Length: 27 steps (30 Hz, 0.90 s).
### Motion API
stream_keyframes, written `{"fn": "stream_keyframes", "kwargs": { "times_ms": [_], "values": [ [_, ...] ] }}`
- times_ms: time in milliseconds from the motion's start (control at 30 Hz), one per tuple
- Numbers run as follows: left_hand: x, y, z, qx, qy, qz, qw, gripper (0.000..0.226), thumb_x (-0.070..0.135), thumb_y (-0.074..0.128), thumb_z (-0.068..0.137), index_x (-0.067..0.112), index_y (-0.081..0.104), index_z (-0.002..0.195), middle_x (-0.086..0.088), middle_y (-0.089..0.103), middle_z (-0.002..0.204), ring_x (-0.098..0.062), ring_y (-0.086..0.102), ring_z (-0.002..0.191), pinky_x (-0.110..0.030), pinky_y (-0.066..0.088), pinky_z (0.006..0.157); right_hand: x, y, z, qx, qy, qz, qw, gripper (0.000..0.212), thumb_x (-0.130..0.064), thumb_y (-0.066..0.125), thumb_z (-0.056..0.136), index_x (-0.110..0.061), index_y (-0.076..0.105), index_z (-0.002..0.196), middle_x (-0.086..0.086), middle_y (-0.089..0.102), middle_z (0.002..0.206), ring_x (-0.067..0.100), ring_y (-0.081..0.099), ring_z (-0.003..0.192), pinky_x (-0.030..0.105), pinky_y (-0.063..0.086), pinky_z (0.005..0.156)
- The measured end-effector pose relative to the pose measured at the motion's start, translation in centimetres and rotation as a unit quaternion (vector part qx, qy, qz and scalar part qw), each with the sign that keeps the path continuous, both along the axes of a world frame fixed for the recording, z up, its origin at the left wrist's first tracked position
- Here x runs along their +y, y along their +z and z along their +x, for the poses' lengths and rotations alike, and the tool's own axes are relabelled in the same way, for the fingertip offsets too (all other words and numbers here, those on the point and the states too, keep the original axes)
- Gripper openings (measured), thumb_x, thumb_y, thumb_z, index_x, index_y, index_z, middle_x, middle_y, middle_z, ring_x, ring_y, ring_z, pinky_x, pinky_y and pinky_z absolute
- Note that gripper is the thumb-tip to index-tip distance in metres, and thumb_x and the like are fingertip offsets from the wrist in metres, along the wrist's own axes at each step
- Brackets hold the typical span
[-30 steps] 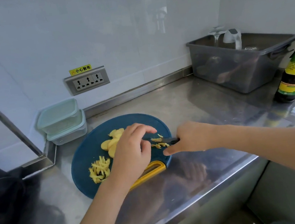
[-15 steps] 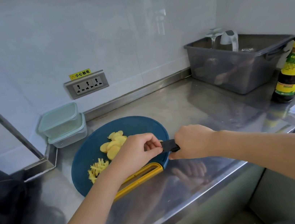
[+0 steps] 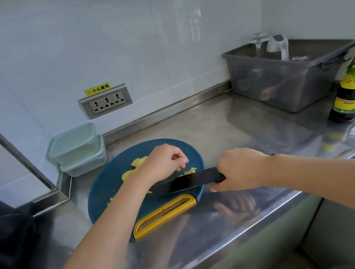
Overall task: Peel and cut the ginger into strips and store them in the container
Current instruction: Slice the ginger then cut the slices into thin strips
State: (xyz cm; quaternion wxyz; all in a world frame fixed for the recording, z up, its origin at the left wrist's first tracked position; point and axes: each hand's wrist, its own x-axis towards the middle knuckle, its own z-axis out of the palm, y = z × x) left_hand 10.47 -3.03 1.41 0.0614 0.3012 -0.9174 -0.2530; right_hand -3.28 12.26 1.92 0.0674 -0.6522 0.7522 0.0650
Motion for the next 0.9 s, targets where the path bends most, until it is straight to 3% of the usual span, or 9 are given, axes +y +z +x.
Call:
{"fn": "stream_keyframes", "kwargs": {
  "times_ms": [133, 300, 400, 467, 633, 733, 900],
  "values": [
    [-0.9, 2.0, 1.8, 0.071, 0.056, 0.009, 0.996, 0.020, 0.019, 0.046, 0.098, 0.022, 0.065, 0.093, 0.009, 0.067, 0.087, -0.002, 0.064, 0.077, -0.025, 0.052, 0.077, 0.7, 0.1, -0.9, -0.057, -0.039, -0.004, 0.998, 0.053, -0.058, 0.053, 0.089, -0.015, 0.045, 0.059, -0.001, 0.045, 0.059, 0.015, 0.041, 0.051, 0.028, 0.034, 0.049],
    [-1.2, 2.8, 3.8, 0.159, 0.180, -0.037, 0.970, 0.023, 0.015, 0.041, 0.099, 0.018, 0.063, 0.105, 0.005, 0.065, 0.098, -0.006, 0.062, 0.075, -0.015, 0.041, 0.055, 1.0, 0.2, -2.0, -0.227, -0.139, 0.010, 0.964, 0.063, -0.058, 0.058, 0.088, -0.011, 0.040, 0.049, 0.001, 0.043, 0.039, 0.017, 0.038, 0.034, 0.024, 0.036, 0.046],
    [0.3, 1.4, 3.7, 0.113, 0.148, -0.056, 0.981, 0.020, 0.018, 0.046, 0.097, 0.022, 0.062, 0.108, 0.006, 0.064, 0.103, -0.005, 0.061, 0.081, -0.016, 0.042, 0.065, 0.8, 0.2, -2.4, -0.320, -0.187, -0.002, 0.929, 0.060, -0.053, 0.060, 0.089, -0.012, 0.039, 0.051, 0.002, 0.039, 0.038, 0.019, 0.034, 0.033, 0.021, 0.036, 0.043],
    [2.0, 0.2, 3.3, 0.071, 0.110, -0.062, 0.989, 0.022, 0.023, 0.052, 0.095, 0.022, 0.060, 0.115, 0.008, 0.063, 0.108, -0.005, 0.060, 0.086, -0.014, 0.044, 0.069, 0.5, 0.2, -2.2, -0.323, -0.197, -0.007, 0.926, 0.059, -0.052, 0.060, 0.090, -0.011, 0.040, 0.053, 0.002, 0.040, 0.039, 0.019, 0.035, 0.033, 0.022, 0.037, 0.044],
    [2.8, -1.6, 4.6, -0.046, 0.105, -0.073, 0.991, 0.047, 0.037, 0.069, 0.083, 0.022, 0.056, 0.125, 0.002, 0.060, 0.122, -0.014, 0.058, 0.106, -0.029, 0.049, 0.088, 0.8, -0.3, -1.0, -0.339, -0.223, 0.013, 0.914, 0.066, -0.068, 0.048, 0.087, -0.011, 0.043, 0.054, 0.005, 0.044, 0.042, 0.019, 0.038, 0.034, 0.024, 0.041, 0.048],
    [2.5, -2.2, 5.8, -0.059, 0.118, -0.075, 0.988, 0.043, 0.035, 0.070, 0.083, 0.020, 0.059, 0.122, 0.002, 0.063, 0.115, -0.013, 0.059, 0.102, -0.024, 0.048, 0.082, 1.4, -0.6, 0.0, -0.354, -0.247, 0.002, 0.902, 0.069, -0.067, 0.042, 0.091, -0.009, 0.044, 0.053, 0.003, 0.043, 0.039, 0.017, 0.038, 0.032, 0.026, 0.042, 0.049],
    [2.0, -2.7, 5.3, -0.017, 0.146, -0.045, 0.988, 0.029, 0.022, 0.066, 0.087, 0.013, 0.063, 0.115, 0.002, 0.062, 0.096, -0.013, 0.059, 0.090, -0.020, 0.042, 0.074, 1.8, -1.0, 1.3, -0.376, -0.286, 0.005, 0.882, 0.062, -0.065, 0.035, 0.094, -0.010, 0.048, 0.068, 0.002, 0.046, 0.044, 0.015, 0.040, 0.033, 0.021, 0.039, 0.040]
  ]
}}
